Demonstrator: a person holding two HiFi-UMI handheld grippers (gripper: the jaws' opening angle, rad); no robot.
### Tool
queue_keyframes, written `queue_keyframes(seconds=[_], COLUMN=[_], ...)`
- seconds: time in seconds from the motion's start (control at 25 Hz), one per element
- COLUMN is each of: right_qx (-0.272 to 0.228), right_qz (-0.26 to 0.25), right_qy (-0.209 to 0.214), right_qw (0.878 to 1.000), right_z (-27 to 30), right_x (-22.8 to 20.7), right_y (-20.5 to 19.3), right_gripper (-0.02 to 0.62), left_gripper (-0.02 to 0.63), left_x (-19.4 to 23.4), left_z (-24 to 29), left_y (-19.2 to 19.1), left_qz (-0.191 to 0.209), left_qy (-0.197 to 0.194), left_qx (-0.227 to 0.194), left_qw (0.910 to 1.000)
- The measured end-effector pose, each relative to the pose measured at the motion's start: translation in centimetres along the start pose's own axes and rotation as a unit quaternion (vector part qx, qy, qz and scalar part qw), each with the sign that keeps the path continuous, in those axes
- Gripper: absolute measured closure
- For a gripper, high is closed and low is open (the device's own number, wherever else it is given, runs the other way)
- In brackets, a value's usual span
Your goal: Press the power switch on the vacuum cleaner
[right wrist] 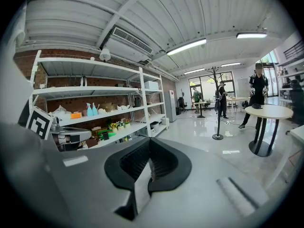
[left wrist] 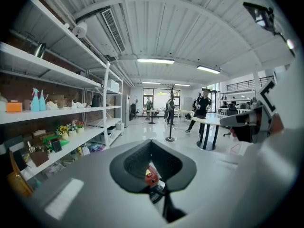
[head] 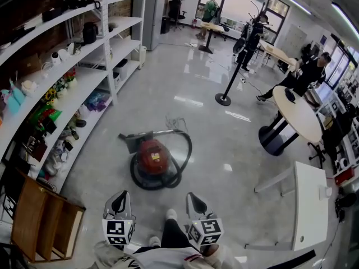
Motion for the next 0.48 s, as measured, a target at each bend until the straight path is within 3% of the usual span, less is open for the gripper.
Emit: queue_keyframes(seconds=[0.48], right_qx=[0.011], right_qz=[0.005], right_qy=[0.015], right_qw=[1.0], right_z=[3.6], right_x=[-3.7], right_y=[1.6], right_gripper=[0.595], left_gripper=[0.606], left_x=[-1.4], left_z=[5.1], left_y=[1.5], left_qz=[-0.002], left_qy=[0.002], left_qx=[0.006], left_qw=[1.0])
Point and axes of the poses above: the fingertips, and each gripper's own axes: z forward along the fingers, x to its left, y out of its top, the point moved 8 cm from there along -z, backward along the fingers, and after that the axes turned 14 degrees about y, right-handed, at the moved point
